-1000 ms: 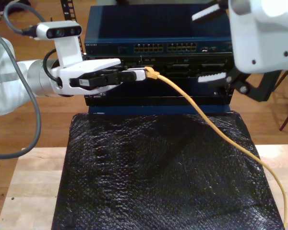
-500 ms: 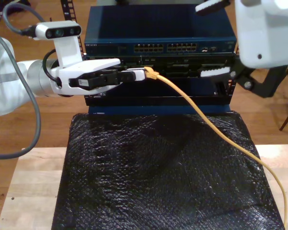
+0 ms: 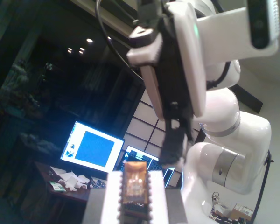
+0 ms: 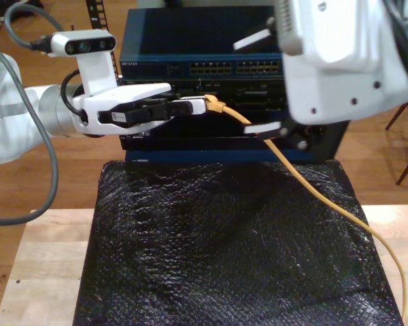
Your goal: Grab the cable and plug it in
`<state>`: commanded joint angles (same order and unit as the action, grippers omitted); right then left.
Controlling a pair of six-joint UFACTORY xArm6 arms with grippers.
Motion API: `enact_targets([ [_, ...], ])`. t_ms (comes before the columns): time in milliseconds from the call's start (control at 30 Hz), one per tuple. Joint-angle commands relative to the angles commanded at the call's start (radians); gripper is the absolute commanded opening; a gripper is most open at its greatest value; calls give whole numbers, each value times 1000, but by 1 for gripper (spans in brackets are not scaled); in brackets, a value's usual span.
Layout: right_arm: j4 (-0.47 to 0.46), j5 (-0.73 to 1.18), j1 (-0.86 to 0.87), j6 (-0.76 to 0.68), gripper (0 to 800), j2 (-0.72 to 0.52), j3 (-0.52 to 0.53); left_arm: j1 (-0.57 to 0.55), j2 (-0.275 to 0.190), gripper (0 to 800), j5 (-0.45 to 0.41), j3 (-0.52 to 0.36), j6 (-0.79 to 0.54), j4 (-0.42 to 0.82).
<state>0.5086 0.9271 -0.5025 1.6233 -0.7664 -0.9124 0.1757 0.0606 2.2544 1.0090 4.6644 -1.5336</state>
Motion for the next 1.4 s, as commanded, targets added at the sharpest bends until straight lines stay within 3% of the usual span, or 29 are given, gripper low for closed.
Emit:
enact_targets([
  [667,-6,-210,-91,54,753,-12,107,2,0,34,40,-5,77,-9],
  [1400,-6,-264,-110,75,742,-46,152,0,5,34,74,-5,183,-8],
])
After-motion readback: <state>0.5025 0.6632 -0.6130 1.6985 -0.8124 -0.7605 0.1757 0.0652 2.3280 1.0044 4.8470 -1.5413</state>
